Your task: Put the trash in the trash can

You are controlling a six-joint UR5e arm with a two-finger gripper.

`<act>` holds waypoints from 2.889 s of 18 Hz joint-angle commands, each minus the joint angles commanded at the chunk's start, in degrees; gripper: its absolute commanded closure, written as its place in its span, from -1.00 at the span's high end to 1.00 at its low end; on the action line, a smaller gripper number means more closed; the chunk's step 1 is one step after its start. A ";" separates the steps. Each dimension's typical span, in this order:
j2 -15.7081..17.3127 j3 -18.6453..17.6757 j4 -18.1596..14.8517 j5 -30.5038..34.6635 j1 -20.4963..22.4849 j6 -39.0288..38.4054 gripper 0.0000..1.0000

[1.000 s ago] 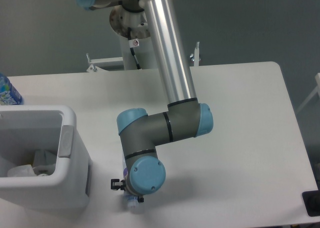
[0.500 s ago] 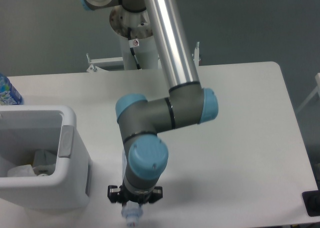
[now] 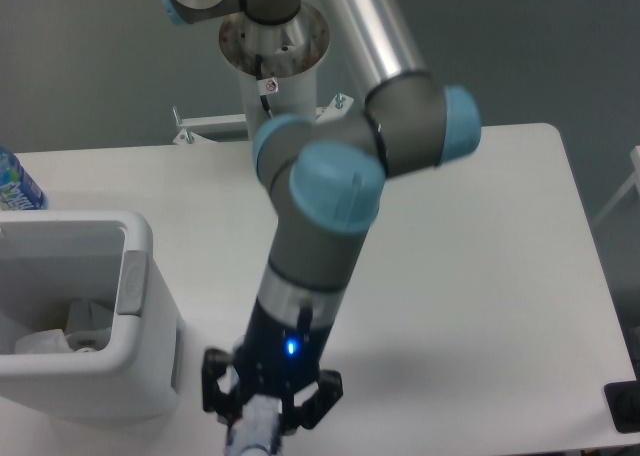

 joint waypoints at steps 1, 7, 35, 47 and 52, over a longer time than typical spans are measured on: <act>1.32 0.00 0.09 -1.68 0.00 -0.18 -0.92; 5.98 -0.79 1.41 -5.38 -2.54 -0.35 -0.91; 11.26 -20.47 7.21 5.51 5.43 10.16 1.00; 7.58 -27.86 5.54 21.14 19.16 45.24 1.00; 5.20 -28.21 3.18 32.56 19.25 57.11 1.00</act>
